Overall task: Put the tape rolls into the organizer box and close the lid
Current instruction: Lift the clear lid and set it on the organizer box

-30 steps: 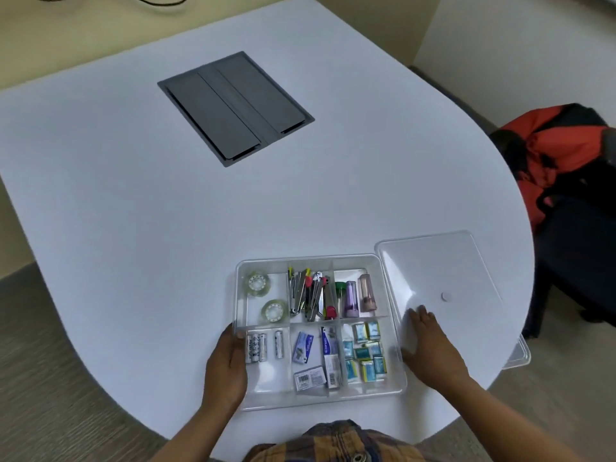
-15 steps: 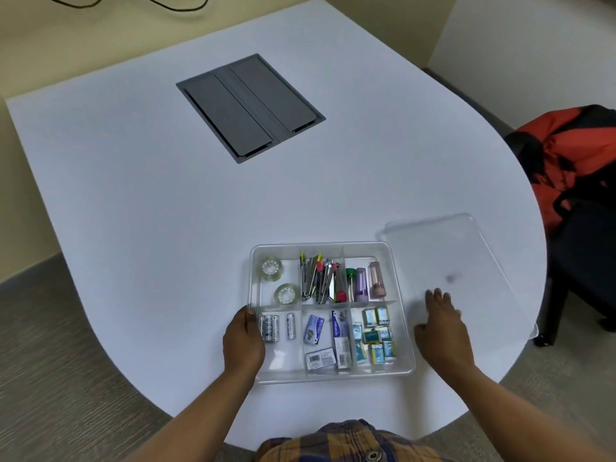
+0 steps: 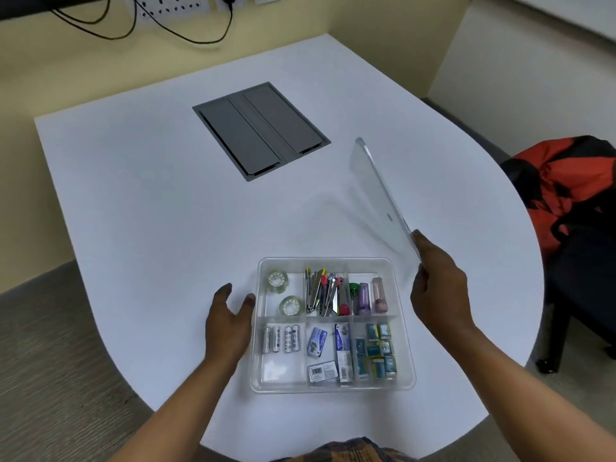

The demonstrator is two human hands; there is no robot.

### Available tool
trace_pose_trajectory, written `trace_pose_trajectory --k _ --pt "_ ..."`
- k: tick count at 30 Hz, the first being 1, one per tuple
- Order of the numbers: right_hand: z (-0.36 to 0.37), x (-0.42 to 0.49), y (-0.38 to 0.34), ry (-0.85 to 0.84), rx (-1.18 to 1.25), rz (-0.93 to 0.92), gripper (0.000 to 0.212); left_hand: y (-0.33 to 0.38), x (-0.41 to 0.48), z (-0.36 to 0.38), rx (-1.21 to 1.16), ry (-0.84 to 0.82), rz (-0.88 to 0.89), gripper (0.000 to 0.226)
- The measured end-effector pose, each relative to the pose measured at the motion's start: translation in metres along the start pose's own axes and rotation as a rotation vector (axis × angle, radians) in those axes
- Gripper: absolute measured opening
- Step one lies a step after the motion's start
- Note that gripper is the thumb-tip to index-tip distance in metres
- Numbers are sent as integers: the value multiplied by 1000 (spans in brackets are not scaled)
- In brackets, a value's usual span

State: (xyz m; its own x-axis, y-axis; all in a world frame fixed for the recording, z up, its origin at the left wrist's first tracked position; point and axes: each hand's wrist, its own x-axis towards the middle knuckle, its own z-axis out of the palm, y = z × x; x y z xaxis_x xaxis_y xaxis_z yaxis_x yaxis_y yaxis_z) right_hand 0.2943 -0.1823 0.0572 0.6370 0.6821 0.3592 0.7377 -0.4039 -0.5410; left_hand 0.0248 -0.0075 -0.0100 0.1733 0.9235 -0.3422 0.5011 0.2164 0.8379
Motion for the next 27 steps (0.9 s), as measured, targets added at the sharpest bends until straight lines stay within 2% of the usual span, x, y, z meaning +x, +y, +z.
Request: trace_pose_trajectory --k 3,5,10,13,15,17,18,19,22,24,27 --pt "-10 8 -25 55 109 -118 49 29 8 -13 -153 12 30 53" --pt "-16 12 -42 64 352 -83 45 48 11 -21 -254 -40 21 50" --pt "-27 13 -72 30 1163 340 41 76 -1 -25 -321 -347 16 46" --pt "-21 4 -83 -22 1411 562 39 86 -16 -22 -366 -481 40 53" --pt "-13 -6 -87 -29 1502 683 36 86 -28 -14 -326 -375 61 54" --pt "-6 -17 -88 -25 1573 803 35 79 -39 -5 -245 -52 9 53" --pt "-4 -23 -88 -19 1616 852 34 76 -47 0 -236 58 -51 58" --pt "-2 -29 -88 -13 1661 891 35 72 -54 4 -261 78 -131 68" --pt "6 -44 -87 -18 1723 953 34 62 -67 13 -526 -108 -342 87" --pt "9 -53 -84 -54 1658 957 38 55 -65 12 -676 -164 -343 84" --pt "4 -55 -73 -167 1569 949 52 48 -49 -2 -618 -182 -267 80"
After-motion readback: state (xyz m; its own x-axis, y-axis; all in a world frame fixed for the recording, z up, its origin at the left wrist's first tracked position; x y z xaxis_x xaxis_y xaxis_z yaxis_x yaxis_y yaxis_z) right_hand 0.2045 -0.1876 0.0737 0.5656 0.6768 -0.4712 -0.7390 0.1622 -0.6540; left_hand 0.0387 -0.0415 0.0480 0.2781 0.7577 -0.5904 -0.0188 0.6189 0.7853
